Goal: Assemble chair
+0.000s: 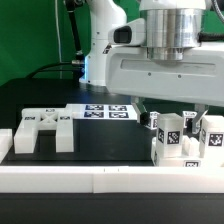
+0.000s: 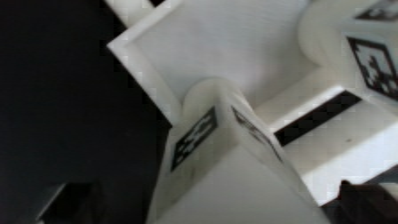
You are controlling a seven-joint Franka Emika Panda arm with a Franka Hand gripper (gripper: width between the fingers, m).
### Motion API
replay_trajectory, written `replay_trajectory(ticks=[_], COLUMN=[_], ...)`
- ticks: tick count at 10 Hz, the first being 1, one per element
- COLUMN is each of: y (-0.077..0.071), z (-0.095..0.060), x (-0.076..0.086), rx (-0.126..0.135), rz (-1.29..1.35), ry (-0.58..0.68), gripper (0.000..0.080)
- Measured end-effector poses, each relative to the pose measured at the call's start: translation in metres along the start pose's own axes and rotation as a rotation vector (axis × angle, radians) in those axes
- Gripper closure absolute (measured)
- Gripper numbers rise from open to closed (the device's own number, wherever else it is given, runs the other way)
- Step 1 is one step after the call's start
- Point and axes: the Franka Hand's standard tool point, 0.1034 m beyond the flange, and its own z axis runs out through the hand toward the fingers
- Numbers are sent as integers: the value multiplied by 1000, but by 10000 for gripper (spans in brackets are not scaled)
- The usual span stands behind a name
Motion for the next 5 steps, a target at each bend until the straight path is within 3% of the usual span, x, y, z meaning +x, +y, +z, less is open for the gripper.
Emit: replay_trajectory(ticks=[5], y=[2], z=[0], x=[2], rx=[-8], rz=[-401], ry=[2], gripper=[151])
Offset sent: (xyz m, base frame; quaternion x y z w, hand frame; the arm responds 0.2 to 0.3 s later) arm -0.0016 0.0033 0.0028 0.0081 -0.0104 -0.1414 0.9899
